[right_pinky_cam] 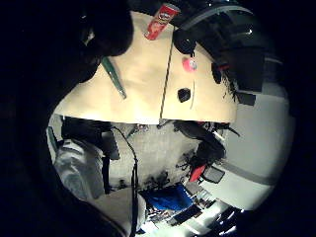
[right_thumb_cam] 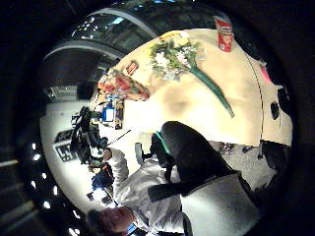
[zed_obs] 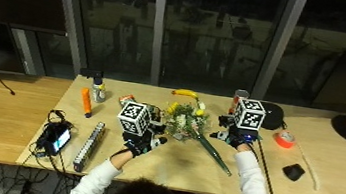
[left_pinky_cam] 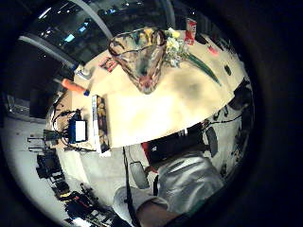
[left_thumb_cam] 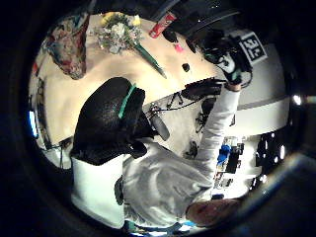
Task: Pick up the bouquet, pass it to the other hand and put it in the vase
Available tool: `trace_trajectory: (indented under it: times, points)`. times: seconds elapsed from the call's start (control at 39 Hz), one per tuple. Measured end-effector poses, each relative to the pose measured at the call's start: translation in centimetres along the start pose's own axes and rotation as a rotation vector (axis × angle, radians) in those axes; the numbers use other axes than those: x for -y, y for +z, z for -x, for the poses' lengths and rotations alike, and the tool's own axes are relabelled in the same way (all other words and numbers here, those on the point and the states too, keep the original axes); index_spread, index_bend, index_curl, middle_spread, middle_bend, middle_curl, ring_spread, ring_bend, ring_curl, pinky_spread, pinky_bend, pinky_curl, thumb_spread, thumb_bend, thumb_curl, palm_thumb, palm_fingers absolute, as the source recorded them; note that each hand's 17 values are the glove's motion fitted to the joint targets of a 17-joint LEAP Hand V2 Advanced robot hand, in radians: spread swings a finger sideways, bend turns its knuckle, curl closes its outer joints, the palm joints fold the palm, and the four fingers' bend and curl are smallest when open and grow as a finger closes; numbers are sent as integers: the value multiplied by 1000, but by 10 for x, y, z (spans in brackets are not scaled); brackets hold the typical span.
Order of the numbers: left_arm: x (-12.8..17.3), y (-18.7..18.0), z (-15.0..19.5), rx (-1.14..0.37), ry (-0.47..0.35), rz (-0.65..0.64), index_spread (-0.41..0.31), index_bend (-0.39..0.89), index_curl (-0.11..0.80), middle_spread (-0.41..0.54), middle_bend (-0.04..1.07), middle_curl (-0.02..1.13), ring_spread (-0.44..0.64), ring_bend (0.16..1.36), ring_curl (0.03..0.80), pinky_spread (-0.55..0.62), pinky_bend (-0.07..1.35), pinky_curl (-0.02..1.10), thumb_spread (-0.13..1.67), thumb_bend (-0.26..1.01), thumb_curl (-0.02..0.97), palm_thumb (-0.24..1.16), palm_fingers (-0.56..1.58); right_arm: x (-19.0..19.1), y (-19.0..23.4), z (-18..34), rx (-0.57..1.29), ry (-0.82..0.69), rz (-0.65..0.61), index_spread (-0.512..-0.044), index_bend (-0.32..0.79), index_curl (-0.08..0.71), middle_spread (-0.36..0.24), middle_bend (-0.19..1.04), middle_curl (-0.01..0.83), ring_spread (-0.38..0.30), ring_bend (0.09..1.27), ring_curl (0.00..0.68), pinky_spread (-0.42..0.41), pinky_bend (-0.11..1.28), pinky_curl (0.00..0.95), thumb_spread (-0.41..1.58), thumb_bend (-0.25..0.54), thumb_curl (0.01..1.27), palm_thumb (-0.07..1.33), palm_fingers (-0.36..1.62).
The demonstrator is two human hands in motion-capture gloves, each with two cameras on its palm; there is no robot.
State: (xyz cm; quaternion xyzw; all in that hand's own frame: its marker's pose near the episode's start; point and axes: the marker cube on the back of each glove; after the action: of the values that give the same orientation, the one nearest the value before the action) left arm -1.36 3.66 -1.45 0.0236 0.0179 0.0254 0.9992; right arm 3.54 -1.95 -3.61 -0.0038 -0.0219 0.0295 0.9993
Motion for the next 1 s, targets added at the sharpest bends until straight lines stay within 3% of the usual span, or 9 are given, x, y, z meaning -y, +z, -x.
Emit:
trace_trajectory:
  times: [0.2, 0.44, 0.61, 0.77, 0.92, 0.97, 1.0]
  points:
    - [1, 8, 5, -13, 0, 13, 60, 249, 349, 271, 193, 277, 437, 437, 196, 467, 167, 170, 1129, -15, 250, 319, 187, 49, 46, -30, 46, 132, 64, -174, 32, 28, -60, 414, 364, -107, 804, 367, 58, 800, 373, 1028, 29, 286, 459, 553]
    - [2, 17, 11, -42, 21, -8, 58, 242, 370, 266, 188, 295, 434, 434, 206, 465, 165, 181, 1141, -19, 265, 322, 183, 99, 141, -56, 155, 340, 127, -161, 52, 45, -51, 382, 383, -104, 782, 378, 34, 821, 378, 1035, 14, 331, 553, 537]
    - [0, 12, 11, -43, 25, -56, 51, 267, 391, 257, 190, 305, 434, 419, 208, 468, 157, 181, 1147, -13, 277, 341, 197, 89, 185, -41, 155, 508, 222, -161, 49, 54, -52, 375, 397, -108, 788, 381, 2, 828, 373, 1037, 37, 378, 682, 603]
    - [1, 13, 11, -38, 20, -48, 47, 279, 403, 255, 188, 314, 436, 409, 212, 465, 158, 183, 1151, -16, 283, 354, 191, 86, 204, -27, 139, 435, 258, -162, 62, 68, -49, 367, 408, -102, 766, 387, 0, 815, 374, 1025, 30, 408, 749, 581]
    - [0, 15, 10, -48, 15, -25, 46, 281, 411, 254, 187, 319, 437, 405, 215, 464, 159, 184, 1151, -17, 290, 361, 190, 86, 219, -22, 101, 462, 252, -176, 95, 96, -68, 382, 418, -111, 719, 375, -1, 758, 354, 1020, 17, 422, 802, 650]
    - [0, 16, 11, -48, 14, -23, 45, 285, 414, 254, 186, 320, 438, 404, 216, 464, 158, 184, 1154, -17, 291, 364, 191, 85, 221, -20, 95, 486, 248, -196, 130, 116, -76, 389, 423, -131, 699, 372, -9, 721, 343, 1021, 21, 424, 832, 696]
    - [0, 16, 11, -48, 14, -25, 45, 286, 415, 254, 182, 319, 441, 404, 217, 464, 159, 185, 1155, -17, 292, 364, 189, 84, 222, -20, 101, 497, 245, -210, 275, 166, -84, 366, 419, -140, 673, 366, -26, 658, 326, 1014, 21, 420, 847, 786]
